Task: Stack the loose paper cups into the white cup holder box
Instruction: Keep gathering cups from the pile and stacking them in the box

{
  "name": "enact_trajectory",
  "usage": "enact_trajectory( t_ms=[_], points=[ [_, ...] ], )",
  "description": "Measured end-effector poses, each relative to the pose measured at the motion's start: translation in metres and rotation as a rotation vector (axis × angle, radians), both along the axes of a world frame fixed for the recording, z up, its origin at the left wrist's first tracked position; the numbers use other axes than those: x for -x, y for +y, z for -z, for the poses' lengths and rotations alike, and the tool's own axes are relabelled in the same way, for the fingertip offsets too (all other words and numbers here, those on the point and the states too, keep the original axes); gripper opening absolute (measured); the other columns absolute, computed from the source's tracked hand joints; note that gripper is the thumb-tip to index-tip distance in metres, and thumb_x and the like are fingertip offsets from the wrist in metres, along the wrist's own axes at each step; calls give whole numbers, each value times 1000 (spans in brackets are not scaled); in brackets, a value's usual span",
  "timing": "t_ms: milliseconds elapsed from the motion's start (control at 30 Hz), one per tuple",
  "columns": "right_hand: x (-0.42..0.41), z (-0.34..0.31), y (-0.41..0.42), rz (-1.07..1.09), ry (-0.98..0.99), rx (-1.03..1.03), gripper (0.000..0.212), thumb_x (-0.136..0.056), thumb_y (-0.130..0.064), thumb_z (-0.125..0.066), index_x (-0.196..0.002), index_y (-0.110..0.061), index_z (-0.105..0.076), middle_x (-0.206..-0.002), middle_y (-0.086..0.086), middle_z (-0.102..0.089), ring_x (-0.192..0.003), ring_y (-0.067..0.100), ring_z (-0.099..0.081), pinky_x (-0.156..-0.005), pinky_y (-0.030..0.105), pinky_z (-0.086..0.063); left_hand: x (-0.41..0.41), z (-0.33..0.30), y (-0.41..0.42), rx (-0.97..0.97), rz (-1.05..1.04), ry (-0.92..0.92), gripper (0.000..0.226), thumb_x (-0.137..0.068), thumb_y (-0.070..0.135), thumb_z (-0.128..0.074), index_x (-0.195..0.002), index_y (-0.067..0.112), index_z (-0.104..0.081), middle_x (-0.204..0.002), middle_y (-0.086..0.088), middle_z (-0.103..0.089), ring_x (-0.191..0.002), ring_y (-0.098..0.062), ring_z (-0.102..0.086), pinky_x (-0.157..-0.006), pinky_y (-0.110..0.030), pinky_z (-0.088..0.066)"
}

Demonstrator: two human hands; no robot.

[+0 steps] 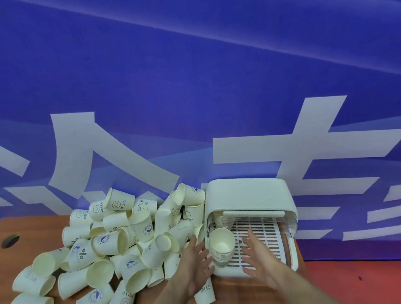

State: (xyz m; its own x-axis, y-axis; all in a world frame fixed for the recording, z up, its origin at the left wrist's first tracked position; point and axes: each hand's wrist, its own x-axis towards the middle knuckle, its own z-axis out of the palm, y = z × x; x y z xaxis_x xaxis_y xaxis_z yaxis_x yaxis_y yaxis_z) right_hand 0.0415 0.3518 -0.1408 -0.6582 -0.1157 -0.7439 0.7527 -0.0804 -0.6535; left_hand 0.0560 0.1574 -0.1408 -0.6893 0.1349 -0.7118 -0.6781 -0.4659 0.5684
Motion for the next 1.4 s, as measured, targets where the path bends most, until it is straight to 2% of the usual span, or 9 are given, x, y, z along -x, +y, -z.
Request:
enact_trajectory(
  t_ms=[233, 333, 433, 600, 733, 1000, 1133, 1233, 1400],
  points=[
    [-5, 3, -12, -44, 13, 184, 74, -91, -72, -27, -151, -28, -26, -157, -3, -29, -142, 20, -30, -116, 48, -25, 8, 13, 12, 16, 104, -6, 73, -94, 70, -22, -146, 21, -40, -152, 7, -38, -137, -22, -36, -118, -41, -22],
    [0, 1, -12, -30, 30, 180, 69, -94, -69, -25, -149, -28, -30, -154, -2, -33, -137, 20, -37, -116, 48, -27, 15, 5, 17, 49, 136, 5, 60, -97, 66, -22, -131, 26, -51, -138, 9, -46, -120, -17, -47, -113, -37, -26],
    [7, -1, -10, -20, 39, 171, 66, -94, -68, -26, -148, -30, -32, -154, -4, -35, -130, 18, -43, -114, 47, -30, 22, 7, 17, 41, 175, 16, 64, -97, 66, -23, -143, 26, -42, -141, 9, -42, -130, -20, -41, -115, -40, -25],
    [14, -2, -12, -13, 12, 126, 64, -95, -67, -27, -146, -31, -36, -152, -5, -38, -120, 15, -47, -109, 44, -33, 27, 10, 17, 59, 181, 5, 50, -97, 66, -24, -124, 33, -50, -135, 10, -46, -123, -18, -44, -110, -40, -29],
    [16, -1, -14, 20, 0, 125, 65, -95, -66, -31, -148, -29, -34, -154, -4, -35, -136, 19, -40, -111, 44, -32, 27, 14, 18, 84, 214, 25, 54, -96, 68, -22, -135, 37, -43, -136, 14, -43, -124, -16, -41, -114, -43, -24],
    [6, 7, -2, 102, 10, 113, 72, -95, -63, -37, -153, -23, -23, -158, 4, -26, -140, 26, -36, -113, 45, -33, 17, 9, 9, 129, 180, 34, 73, -95, 67, -31, -153, 24, -26, -159, 6, -25, -143, -18, -30, -117, -46, -24],
    [-4, 2, 5, 99, 47, -160, 48, -99, -46, -46, -126, -8, -58, -121, 12, -61, -101, 29, -63, -82, 39, -53, 1, -8, -9, 222, 167, 90, 60, -96, 64, -34, -142, 27, -42, -148, 10, -42, -135, -14, -40, -111, -42, -31],
    [-17, -11, 1, -42, 127, -331, 30, -92, -33, -58, -100, -5, -67, -83, 11, -69, -61, 21, -62, -53, 26, -44, -15, -23, -21, 383, 187, 155, 62, -94, 62, -43, -145, 27, -39, -148, 7, -42, -132, -13, -42, -108, -38, -35],
    [-37, -46, -36, -324, 371, -461, 10, -88, -23, -62, -87, -14, -67, -72, 3, -65, -53, 14, -57, -44, 20, -38, -48, -51, -39, 792, 358, 310, 61, -96, 41, -54, -150, 23, -32, -149, 2, -40, -121, -10, -43, -89, -20, -37]
  ],
)
